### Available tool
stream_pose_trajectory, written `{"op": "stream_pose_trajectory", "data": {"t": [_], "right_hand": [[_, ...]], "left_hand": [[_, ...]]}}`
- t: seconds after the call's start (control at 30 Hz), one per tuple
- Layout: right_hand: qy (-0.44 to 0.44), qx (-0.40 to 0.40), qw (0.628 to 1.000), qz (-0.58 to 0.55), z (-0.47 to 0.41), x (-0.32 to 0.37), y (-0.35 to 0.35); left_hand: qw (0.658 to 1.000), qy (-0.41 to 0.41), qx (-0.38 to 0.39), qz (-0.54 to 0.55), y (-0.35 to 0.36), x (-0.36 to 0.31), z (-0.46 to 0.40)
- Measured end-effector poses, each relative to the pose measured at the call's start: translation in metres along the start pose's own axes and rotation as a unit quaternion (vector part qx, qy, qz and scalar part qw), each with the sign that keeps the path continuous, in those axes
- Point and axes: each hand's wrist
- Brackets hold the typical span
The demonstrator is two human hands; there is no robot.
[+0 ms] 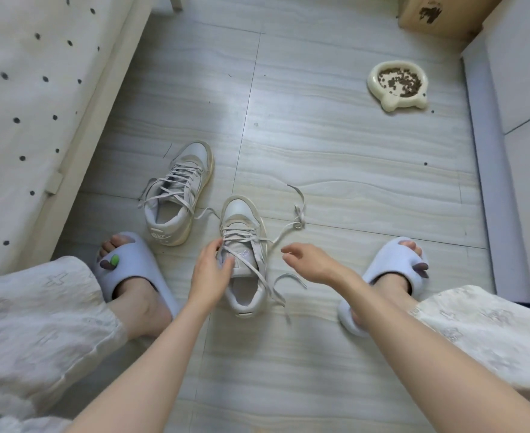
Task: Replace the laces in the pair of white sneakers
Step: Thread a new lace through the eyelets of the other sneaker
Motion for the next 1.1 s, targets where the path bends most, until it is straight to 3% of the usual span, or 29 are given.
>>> {"op": "stream_pose_trajectory", "data": {"t": [0.23,0.43,0.57,0.7,0.87,0.93,1.03,1.1], "right_hand": [[-0.026,-0.092,0.995,0.032,-0.060,0.020,0.021],[-0.049,-0.145,0.973,0.172,-0.071,0.019,0.032],[-0.022,-0.085,0.996,-0.016,-0.061,0.010,0.024],[-0.034,-0.053,0.982,-0.178,-0.034,0.006,0.001],[-0.047,-0.044,0.965,-0.255,-0.001,0.011,-0.020],[-0.063,-0.043,0.959,-0.274,0.009,0.015,-0.026],[-0.091,-0.039,0.959,-0.265,0.023,0.022,-0.030],[-0.109,-0.042,0.958,-0.261,0.030,0.028,-0.031]], "left_hand": [[0.992,-0.041,-0.024,0.120,-0.003,0.008,-0.005],[0.987,-0.064,-0.035,0.142,-0.003,0.008,-0.006],[0.987,-0.070,-0.034,0.137,-0.002,0.007,-0.007],[0.984,-0.091,-0.011,0.152,-0.004,0.001,-0.010],[0.994,-0.030,-0.104,0.011,0.000,-0.020,-0.005],[0.993,-0.057,-0.055,0.086,-0.001,-0.044,0.002],[0.967,-0.129,0.100,0.196,-0.002,-0.081,0.017],[0.946,-0.135,0.131,0.263,-0.005,-0.096,0.025]]}}
Point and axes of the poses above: each hand's wrist, its own z-axis away from the middle knuckle, its own y-axis out of the palm, x = y × z, and after that the axes turned 9 degrees about z, right-handed
